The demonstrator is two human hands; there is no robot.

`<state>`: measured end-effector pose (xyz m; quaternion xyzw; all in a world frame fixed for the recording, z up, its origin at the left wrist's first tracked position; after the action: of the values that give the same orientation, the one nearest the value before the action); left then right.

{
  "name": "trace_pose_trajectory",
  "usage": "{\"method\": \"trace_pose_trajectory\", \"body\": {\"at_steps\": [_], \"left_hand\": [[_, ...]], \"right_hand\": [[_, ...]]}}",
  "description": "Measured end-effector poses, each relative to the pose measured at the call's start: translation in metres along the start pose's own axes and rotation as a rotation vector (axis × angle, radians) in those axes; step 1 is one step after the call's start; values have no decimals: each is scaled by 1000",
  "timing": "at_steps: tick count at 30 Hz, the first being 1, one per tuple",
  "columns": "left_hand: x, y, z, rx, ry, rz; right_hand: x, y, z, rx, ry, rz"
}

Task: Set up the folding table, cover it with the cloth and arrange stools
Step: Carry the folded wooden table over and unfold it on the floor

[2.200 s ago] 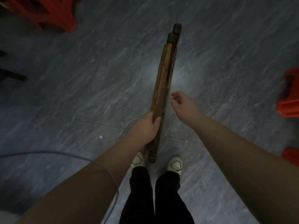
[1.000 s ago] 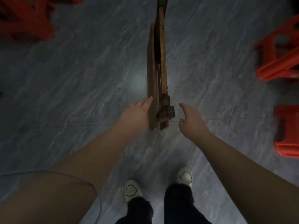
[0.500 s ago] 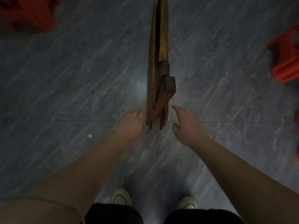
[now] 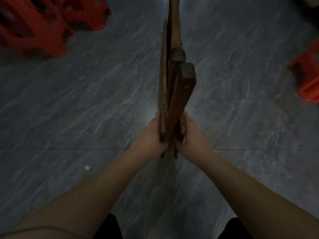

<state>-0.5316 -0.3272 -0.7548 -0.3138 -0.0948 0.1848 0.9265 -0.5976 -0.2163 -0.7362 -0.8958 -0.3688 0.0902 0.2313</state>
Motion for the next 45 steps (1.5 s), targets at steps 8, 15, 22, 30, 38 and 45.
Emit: {"method": "trace_pose_trajectory", "body": {"at_steps": [8,15,22,30,38,45], "left_hand": [[3,0,-13,40,-63,-31],[18,-43,-37,-115,-116,13],[28,-90,-32,-356,-115,21],[34,-123,-29,-568,-158,-19],[34,-154,-13,-779,-206,-38],[22,-175,22,-984,-227,-97]], "right_hand": [[4,5,7,-25,82,22],[13,-24,14,204,172,18],[19,-60,4,367,200,32],[25,-104,-16,655,179,-4],[22,-130,-38,842,186,-48],[6,-131,-74,1042,155,-62]]}}
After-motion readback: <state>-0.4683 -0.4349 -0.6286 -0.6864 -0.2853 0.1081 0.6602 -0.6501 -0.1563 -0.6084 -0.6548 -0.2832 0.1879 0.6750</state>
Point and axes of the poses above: each hand's wrist, its own x-axis away from the middle knuckle, its own y-axis out of the palm, z = x × y, the point moved 10 cm from there along -x, towards the middle knuckle, and after that the axes turned 4 degrees about -x, right-handed, at the moved point
